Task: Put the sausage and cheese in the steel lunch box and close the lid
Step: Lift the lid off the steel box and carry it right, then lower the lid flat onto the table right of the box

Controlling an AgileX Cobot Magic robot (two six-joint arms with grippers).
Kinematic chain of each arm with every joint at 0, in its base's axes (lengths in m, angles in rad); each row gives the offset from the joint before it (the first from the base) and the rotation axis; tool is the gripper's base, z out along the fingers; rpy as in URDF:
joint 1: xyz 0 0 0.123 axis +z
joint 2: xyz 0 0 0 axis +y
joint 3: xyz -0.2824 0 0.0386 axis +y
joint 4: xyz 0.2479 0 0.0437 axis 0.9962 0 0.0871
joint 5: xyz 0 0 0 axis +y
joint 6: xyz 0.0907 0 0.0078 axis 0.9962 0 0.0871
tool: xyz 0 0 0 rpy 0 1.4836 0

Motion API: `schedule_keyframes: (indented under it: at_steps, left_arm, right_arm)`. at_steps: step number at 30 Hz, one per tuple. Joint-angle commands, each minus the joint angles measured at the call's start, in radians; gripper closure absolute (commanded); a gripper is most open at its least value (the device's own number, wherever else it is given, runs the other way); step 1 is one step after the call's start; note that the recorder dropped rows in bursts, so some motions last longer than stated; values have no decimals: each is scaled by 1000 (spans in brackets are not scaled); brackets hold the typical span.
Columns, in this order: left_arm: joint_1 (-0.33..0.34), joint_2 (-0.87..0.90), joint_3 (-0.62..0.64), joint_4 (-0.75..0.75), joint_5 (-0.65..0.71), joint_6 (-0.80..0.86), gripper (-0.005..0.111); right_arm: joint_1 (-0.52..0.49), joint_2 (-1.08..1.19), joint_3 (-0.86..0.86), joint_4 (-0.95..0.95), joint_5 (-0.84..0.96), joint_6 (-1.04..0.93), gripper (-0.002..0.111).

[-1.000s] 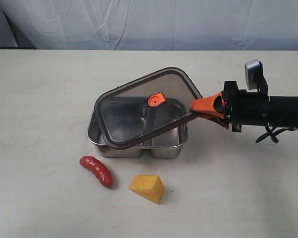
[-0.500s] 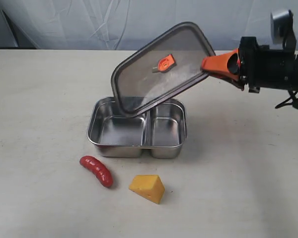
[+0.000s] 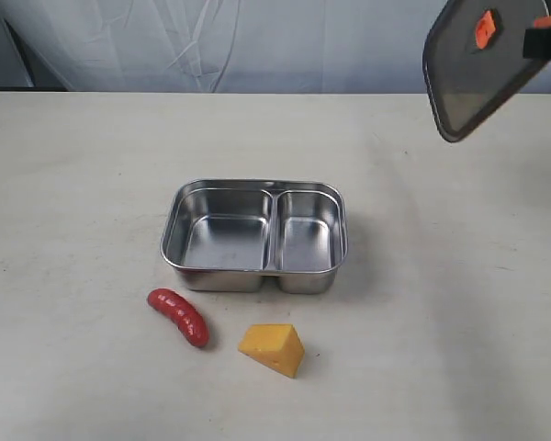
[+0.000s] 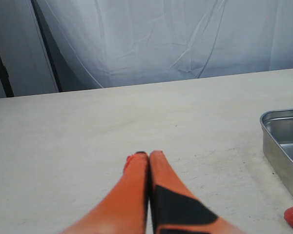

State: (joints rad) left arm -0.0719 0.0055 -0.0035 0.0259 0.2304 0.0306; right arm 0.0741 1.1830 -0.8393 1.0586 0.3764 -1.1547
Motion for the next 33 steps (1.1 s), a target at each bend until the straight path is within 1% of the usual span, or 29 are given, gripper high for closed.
schedule_keyframes:
  at_steps: [1,2,4,6,8,10,11,13,16,21,26,30,33]
  left_arm:
    - [0,-5,3,2,-6,0,107]
    - [0,-5,3,2,-6,0,107]
    - [0,-5,3,2,-6,0,107]
    - [0,-5,3,2,-6,0,107]
    - [0,-5,3,2,-6,0,107]
    - [0,-5,3,2,-6,0,107]
    - [0,-5,3,2,-6,0,107]
    - [0,-5,3,2,-6,0,107]
    - [0,-5,3,2,-6,0,107]
    - [0,-5,3,2,-6,0,107]
    - [0,-5,3,2,-6,0,107]
    - [0,-5,3,2,-6,0,107]
    - [0,-5,3,2,-6,0,107]
  right_arm:
    - [-1,-29,-4,-598,154,191,109]
    - [15,-29,-3,-759,174,276,109]
    - [83,-29,-3,-993,173,476,109]
    - [172,-25,-3,-1059,234,529,109]
    - [269,-9,-2,-1059,315,546,109]
    - [358,25,-2,-1104,396,628,109]
    - [387,40,-2,-1125,428,651,109]
    - [439,70,-2,-1156,488,711,109]
    - [499,103,-2,-1151,548,782,109]
    - [588,132,-2,-1135,577,894,109]
    - [637,170,-2,-1131,620,988,109]
    - [637,221,-2,-1099,663,993,109]
    - [637,256,-2,-1079,660,995,109]
